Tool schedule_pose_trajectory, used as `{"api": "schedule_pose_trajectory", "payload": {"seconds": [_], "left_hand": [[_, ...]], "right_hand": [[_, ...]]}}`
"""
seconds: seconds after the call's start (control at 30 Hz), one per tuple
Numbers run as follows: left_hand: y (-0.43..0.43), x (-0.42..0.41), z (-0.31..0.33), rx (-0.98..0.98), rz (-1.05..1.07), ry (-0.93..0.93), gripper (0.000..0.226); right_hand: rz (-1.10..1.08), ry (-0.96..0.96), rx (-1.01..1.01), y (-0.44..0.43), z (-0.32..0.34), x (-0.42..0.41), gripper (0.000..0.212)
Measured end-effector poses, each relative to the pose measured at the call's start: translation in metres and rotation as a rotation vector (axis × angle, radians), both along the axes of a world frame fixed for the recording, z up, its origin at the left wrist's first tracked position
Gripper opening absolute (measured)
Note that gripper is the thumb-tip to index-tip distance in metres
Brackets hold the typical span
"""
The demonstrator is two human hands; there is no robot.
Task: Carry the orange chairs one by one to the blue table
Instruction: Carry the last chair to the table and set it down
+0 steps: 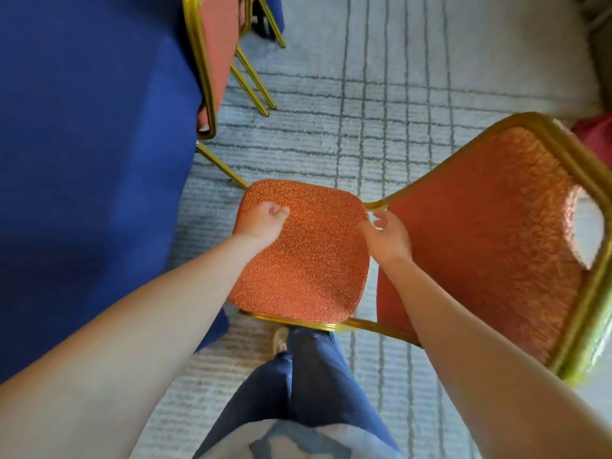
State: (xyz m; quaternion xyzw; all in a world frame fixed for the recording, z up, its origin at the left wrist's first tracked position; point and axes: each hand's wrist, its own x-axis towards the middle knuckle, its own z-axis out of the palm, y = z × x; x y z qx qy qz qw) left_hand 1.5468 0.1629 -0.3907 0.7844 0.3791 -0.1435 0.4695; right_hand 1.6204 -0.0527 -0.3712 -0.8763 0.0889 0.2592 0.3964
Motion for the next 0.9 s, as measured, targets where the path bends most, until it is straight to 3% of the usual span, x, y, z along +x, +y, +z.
{"api": "schedule_pose_trajectory", "payload": {"seconds": [0.17,0.4,0.9], "left_hand": [[-0.013,-0.01,0.066,-0.035,0.04,-0.11,0.016],[-0.051,-0.008,0.135,-0.045,0.025,-0.193,0.017],[-0.18,-0.021,0.118,-0.015,0.566,-0.229,0.014]], "right_hand": [[0.075,-0.072,-0.006,-0.022,0.065,-0.011,0.051],[0.247,-0.152,-0.024,-0.045,0.118,0.005,0.055],[0.959,-0.184,-0.191,-0.117,0.136,0.097,0.061]]}}
